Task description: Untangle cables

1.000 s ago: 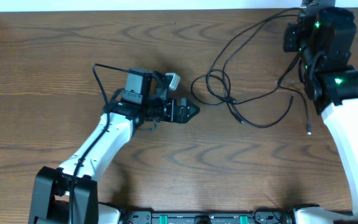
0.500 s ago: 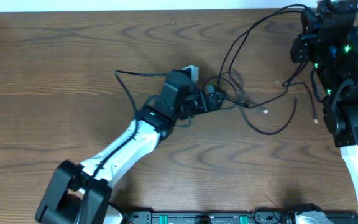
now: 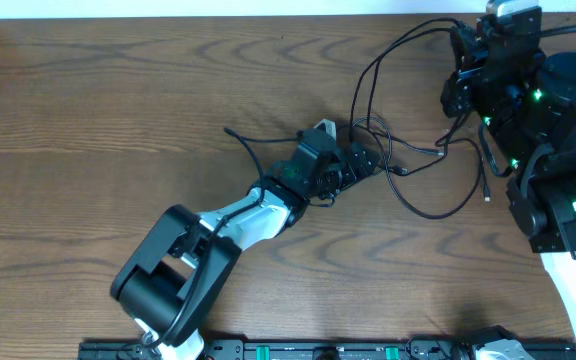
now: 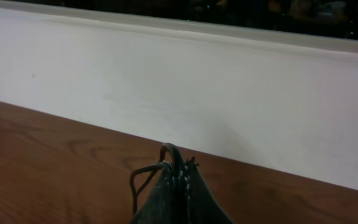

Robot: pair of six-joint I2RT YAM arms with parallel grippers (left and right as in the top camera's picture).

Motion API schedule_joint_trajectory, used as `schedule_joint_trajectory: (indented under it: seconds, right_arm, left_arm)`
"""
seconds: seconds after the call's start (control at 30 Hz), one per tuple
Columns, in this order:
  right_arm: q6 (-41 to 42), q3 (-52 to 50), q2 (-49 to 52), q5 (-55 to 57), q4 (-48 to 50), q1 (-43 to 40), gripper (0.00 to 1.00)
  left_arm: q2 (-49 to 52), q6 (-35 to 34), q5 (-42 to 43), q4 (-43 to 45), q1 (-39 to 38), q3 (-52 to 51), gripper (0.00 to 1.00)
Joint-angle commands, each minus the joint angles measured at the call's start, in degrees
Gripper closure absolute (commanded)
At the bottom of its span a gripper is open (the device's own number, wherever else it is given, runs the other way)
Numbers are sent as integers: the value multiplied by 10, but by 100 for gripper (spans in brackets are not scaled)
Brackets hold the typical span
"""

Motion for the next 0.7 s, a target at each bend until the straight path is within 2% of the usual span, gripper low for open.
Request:
schedule_joint_trajectory:
  seconds: [0.0, 0.47, 0.67]
  right_arm:
    - [-7, 8, -27, -1, 1, 11, 99]
    - [45, 8, -167, -91, -7, 11, 99]
    - [44, 8, -223, -56, -3, 3, 99]
  left_arm:
    - [25, -7, -25, 3, -2, -3, 19]
    - [64, -9, -146, 10, -1, -3, 18]
    - [64, 28, -177, -2, -1, -3, 20]
